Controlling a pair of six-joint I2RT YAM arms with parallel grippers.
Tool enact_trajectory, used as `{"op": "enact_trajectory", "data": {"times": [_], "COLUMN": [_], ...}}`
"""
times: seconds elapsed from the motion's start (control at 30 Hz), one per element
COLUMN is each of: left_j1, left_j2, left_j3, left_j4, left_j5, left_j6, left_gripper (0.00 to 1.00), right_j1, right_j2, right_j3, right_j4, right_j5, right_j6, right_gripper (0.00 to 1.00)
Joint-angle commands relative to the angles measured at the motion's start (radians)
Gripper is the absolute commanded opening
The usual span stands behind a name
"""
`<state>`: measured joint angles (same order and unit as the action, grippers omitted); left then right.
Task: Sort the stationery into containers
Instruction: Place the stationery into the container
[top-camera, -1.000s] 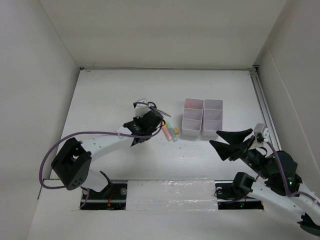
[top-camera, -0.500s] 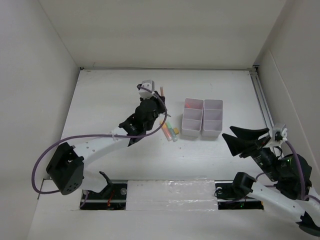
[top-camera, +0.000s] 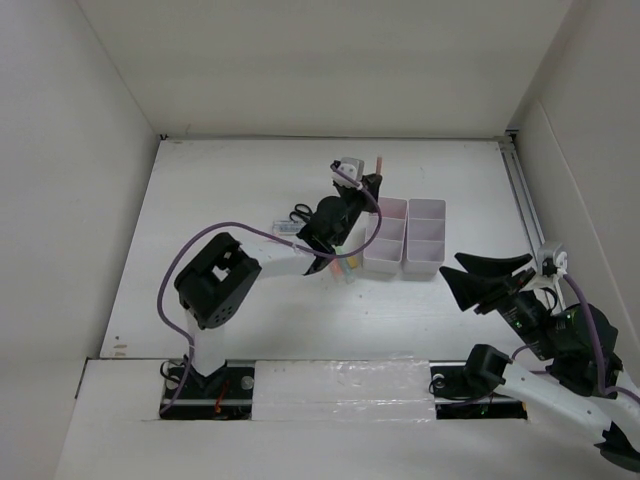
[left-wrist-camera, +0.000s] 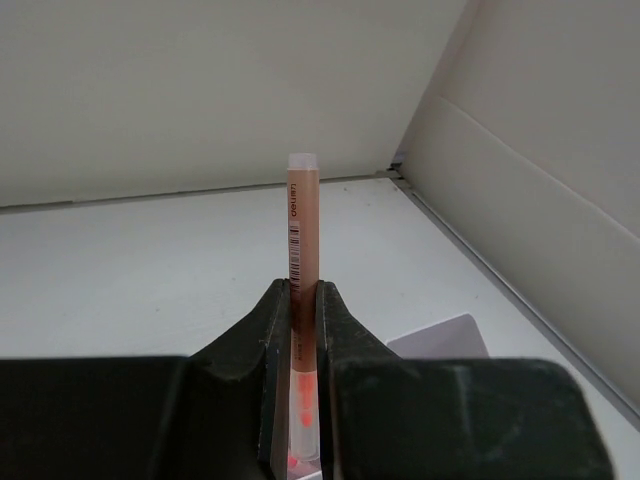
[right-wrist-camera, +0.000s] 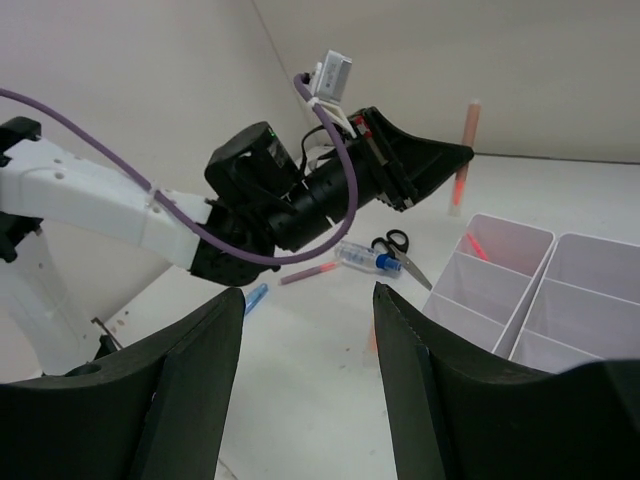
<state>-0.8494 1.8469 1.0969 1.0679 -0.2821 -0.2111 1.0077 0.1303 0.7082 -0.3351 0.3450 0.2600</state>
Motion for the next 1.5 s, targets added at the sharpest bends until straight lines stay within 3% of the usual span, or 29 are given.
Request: {"op": "enact_trajectory", "data": {"times": [0.0,0.7,1.47], "left_j1": [-0.020,-0.048,-0.048], "left_j2": [0.015,0.187,0.250], "left_j3": [0.050,0.064,0.093], "left_j4": [0.236,0.487,0.570], "left_j5": [0.069,0.101,0.129], "left_j6": [0.053,0.159,0.213], "left_gripper": [0.00,0.00,0.00], "right_j1": [-0.003,-0.003,-0.003], "right_j2": [-0.012,-0.009,0.009], "right_j3": [0.034,0.043,0.043], "right_j4": [-0.001,-0.048,-0.059], "right_j5": [-0.001,-0.020,-0.029], "right_j6": [0.013,0.013,0.013], "right_gripper": [0.60,0.60,0.60]}}
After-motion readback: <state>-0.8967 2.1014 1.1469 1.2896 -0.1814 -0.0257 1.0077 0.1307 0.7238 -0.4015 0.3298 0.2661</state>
